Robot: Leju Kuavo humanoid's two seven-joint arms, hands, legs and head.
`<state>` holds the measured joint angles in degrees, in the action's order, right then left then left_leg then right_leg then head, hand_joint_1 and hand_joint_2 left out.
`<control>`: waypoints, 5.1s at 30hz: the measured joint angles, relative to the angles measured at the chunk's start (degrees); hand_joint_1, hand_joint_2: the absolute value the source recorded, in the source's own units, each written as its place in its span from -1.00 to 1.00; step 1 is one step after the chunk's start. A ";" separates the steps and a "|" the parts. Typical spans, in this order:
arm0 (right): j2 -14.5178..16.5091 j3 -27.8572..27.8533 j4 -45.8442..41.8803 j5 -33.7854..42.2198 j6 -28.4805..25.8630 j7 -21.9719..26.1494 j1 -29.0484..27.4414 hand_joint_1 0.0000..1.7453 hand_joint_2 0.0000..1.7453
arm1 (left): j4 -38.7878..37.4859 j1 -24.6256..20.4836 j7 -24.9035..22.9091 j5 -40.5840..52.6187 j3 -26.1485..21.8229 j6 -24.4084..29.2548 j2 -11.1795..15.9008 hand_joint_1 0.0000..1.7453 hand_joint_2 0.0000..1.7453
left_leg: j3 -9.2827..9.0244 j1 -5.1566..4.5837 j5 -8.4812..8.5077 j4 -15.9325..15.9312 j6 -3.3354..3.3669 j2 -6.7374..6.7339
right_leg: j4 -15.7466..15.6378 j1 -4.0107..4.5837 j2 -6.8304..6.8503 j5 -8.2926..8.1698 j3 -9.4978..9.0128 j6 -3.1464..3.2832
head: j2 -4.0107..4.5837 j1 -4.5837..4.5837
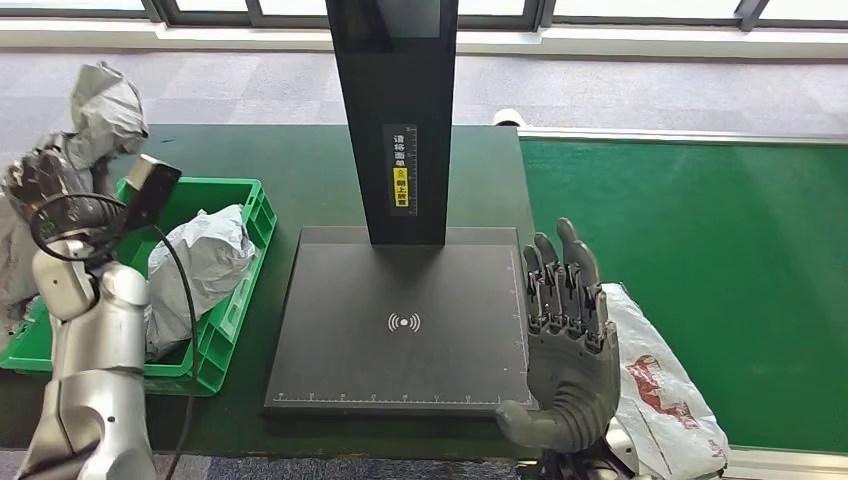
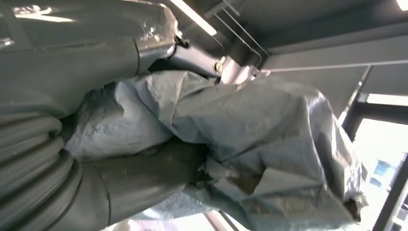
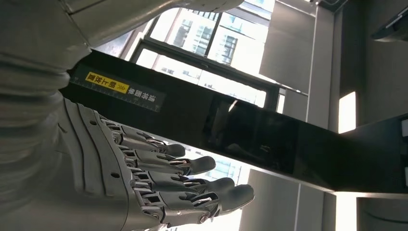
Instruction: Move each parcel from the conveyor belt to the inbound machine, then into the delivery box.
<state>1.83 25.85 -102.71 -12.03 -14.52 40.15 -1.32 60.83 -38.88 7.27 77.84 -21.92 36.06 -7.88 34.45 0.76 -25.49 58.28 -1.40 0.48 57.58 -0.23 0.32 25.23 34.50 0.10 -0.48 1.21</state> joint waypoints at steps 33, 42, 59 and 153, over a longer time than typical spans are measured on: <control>-0.33 -0.01 -5.57 -4.11 -1.04 -0.01 -4.80 -1.00 1.00 | -37.50 -23.52 -9.84 9.93 0.08 -16.24 11.06 1.00 1.00 | 0.13 0.03 0.03 0.01 0.03 -0.39 | -0.01 0.01 -0.44 -0.08 0.21 -0.03 | 0.01 0.01; -0.32 -0.53 -5.57 -6.03 0.09 -0.02 -5.97 -1.00 1.00 | -33.47 -17.10 -1.00 4.02 0.08 -15.31 10.81 1.00 1.00 | 0.08 -0.01 -0.04 0.00 0.03 -0.44 | -0.02 -0.04 -0.47 -0.07 0.19 -0.05 | 0.01 0.01; 0.77 -3.33 -3.65 -8.12 3.38 -0.04 -6.58 -1.00 1.00 | 3.21 18.22 1.99 -12.10 5.54 -11.54 6.63 -1.00 -1.00 | 0.02 -0.05 -0.32 -0.01 0.04 -0.61 | -0.04 -0.03 -0.58 0.20 0.19 -0.04 | 0.01 0.02; 15.04 -49.98 37.62 -60.70 7.54 -24.35 -2.54 1.00 1.00 | 37.98 43.85 33.04 -59.20 20.29 -18.84 -10.86 -1.00 -1.00 | -1.22 0.02 -1.31 -0.01 0.17 -0.67 | -0.19 0.05 -0.64 1.00 -1.18 -0.23 | 0.01 -0.01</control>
<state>16.87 -24.14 -65.09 -72.73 -6.98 15.80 -3.86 98.81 4.98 40.30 18.63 -1.63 17.22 -18.74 33.22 0.77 -26.80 58.27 -1.23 -0.19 57.39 -0.18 -0.31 26.23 33.32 -0.13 -0.46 1.20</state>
